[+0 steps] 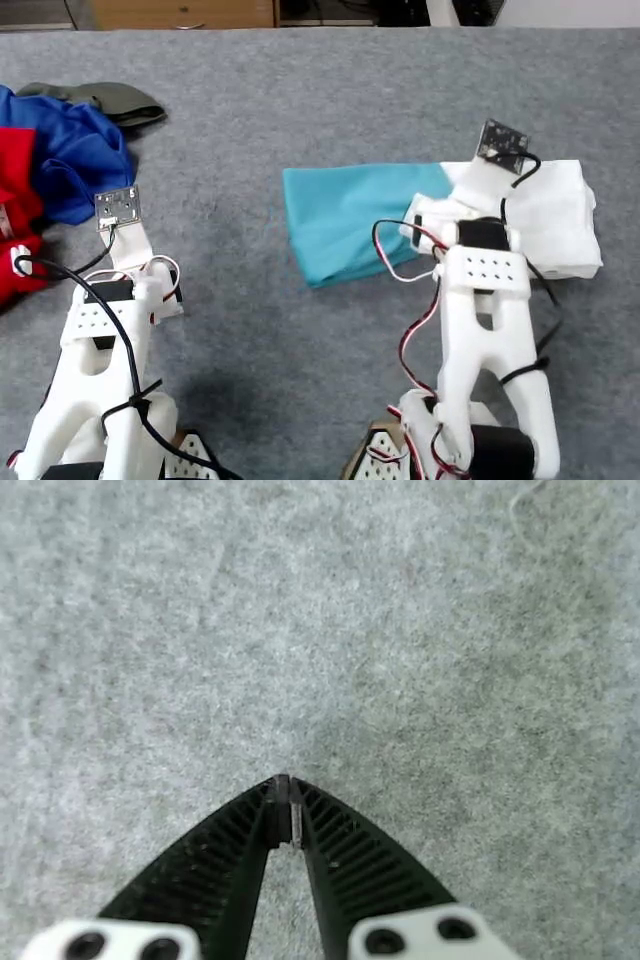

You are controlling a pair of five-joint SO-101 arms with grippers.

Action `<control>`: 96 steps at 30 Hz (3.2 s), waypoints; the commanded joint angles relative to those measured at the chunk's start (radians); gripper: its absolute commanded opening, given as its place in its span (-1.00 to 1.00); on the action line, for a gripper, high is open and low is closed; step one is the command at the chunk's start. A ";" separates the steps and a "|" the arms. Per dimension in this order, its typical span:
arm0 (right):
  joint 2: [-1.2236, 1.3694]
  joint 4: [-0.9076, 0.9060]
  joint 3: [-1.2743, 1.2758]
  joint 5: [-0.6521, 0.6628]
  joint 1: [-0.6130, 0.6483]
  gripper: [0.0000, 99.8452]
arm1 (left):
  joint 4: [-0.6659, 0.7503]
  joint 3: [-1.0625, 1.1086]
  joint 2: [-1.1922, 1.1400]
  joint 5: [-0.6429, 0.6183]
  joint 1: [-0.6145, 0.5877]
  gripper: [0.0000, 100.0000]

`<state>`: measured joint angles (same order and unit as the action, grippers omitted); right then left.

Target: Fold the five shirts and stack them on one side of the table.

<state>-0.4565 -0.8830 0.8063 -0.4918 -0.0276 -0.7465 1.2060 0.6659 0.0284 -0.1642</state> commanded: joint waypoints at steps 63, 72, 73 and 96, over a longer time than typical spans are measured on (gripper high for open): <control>0.196 0.152 0.120 -0.092 0.142 -0.48 | 0.011 0.000 0.010 0.041 0.006 -0.96; 0.277 0.273 0.114 -0.114 0.147 -0.60 | 0.011 0.000 0.010 0.041 0.006 -0.96; 0.303 0.293 0.105 -0.130 0.147 -0.68 | 0.011 0.000 0.010 0.041 0.006 -0.96; 0.182 0.249 0.007 -0.060 0.168 -1.00 | 0.011 0.000 0.010 0.041 0.008 -0.96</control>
<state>-0.1941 -0.6360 0.8462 -0.5746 0.1274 -0.7465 1.2060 0.6659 0.0637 -0.1642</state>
